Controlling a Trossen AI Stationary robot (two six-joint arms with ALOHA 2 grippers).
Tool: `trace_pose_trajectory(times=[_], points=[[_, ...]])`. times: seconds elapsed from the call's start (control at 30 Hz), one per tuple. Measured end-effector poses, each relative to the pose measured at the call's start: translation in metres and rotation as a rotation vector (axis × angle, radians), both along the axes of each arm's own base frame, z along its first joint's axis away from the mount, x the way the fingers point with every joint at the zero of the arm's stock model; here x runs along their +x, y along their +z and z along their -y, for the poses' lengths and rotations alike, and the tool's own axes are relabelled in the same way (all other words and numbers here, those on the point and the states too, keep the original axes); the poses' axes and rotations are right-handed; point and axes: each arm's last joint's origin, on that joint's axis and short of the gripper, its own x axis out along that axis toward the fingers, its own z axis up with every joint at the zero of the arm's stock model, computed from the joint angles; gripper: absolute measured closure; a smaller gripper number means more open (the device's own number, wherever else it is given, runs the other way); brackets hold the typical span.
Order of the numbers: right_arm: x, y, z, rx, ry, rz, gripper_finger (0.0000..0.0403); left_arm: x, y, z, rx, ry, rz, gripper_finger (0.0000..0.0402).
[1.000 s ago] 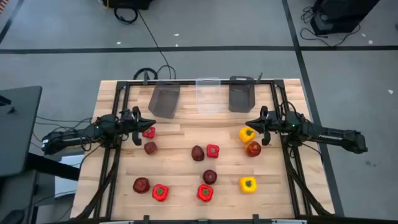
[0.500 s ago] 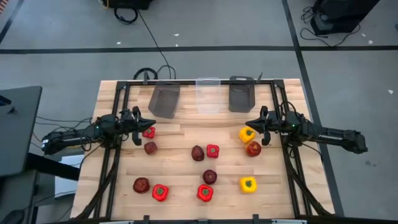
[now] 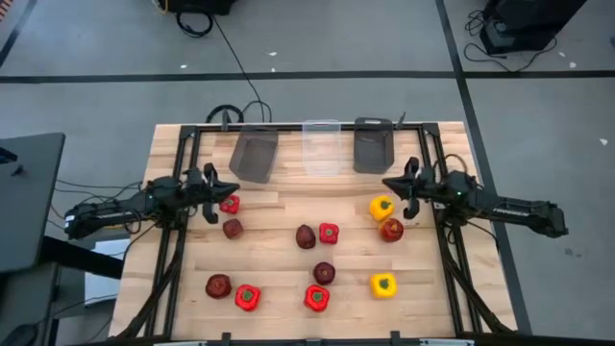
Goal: Sort produce into baskets
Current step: Put the top yellow bell pepper into the right black bin
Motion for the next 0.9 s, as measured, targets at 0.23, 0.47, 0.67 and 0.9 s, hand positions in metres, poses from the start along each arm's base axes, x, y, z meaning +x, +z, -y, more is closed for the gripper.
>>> trace_pose_trajectory(times=[0.23, 0.47, 0.67, 0.9], points=[[-0.005, 0.019, 0.001, -0.006, -0.066, 0.204, 0.0377, -0.003, 0.013, 0.000, 0.020, 0.003, 0.142, 0.0394], [-0.007, 0.033, 0.002, 0.029, -0.091, 0.250, 0.0377, -0.002, 0.012, 0.000, 0.040, 0.009, 0.119, 0.0393], [-0.007, 0.035, 0.008, 0.318, -0.240, -0.297, 0.0357, 0.005, 0.006, -0.005, -0.020, 0.149, 0.026, 0.0329], [0.003, 0.068, 0.003, 0.444, -0.077, -0.488, 0.0269, 0.019, 0.014, -0.009, -0.001, 0.200, -0.081, 0.0214]])
